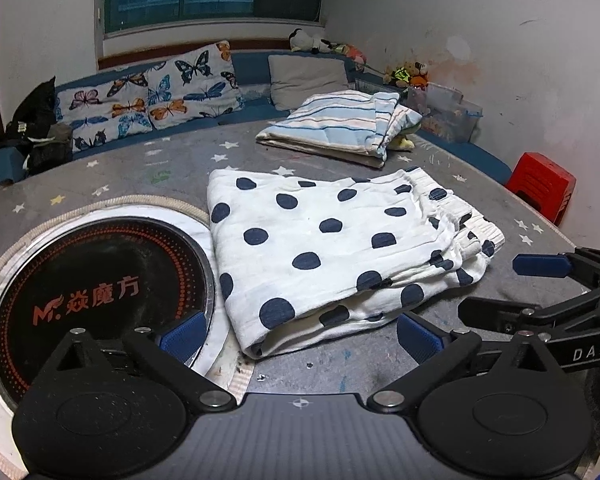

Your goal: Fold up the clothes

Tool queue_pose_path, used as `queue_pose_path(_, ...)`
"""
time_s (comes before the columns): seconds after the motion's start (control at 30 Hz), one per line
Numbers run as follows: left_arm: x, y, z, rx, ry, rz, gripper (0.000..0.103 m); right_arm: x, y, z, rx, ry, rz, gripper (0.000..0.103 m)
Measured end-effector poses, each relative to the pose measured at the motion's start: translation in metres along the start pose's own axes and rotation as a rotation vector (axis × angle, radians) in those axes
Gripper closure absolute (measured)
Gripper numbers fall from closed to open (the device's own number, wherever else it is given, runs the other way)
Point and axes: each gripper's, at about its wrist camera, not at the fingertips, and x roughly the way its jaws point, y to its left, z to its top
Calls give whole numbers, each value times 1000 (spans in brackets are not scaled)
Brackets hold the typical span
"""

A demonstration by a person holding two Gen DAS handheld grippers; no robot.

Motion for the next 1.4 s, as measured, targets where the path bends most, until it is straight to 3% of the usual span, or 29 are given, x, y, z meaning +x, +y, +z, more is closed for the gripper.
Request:
queue_pose_path(0.33,-1,-6,0,12,-10,11,0,-5,5,1,-26,-22,-26,0)
queue_pose_path(0.7,2,-15,-5,25,31,7,0,-6,-2,-4,-7,-1,-56,0)
queue_pose_path(1.4,-6,-14,-22,1,40,29,0,-7,10,-24,38,33,-132,0)
